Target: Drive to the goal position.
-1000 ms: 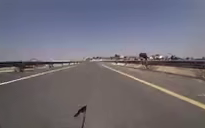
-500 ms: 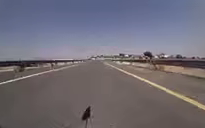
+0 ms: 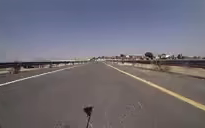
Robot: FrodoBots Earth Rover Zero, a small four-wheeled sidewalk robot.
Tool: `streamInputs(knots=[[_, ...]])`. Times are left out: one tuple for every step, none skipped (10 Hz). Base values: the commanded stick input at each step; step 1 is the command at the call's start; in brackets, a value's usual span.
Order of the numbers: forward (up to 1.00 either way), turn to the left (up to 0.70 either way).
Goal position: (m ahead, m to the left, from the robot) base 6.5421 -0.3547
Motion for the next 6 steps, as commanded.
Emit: streamInputs(knots=[[1.00, -0.01], [1.00, -0.01], [1.00, -0.01], [1.00, -0.01], [1.00, -0.01], [1.00, -0.01]])
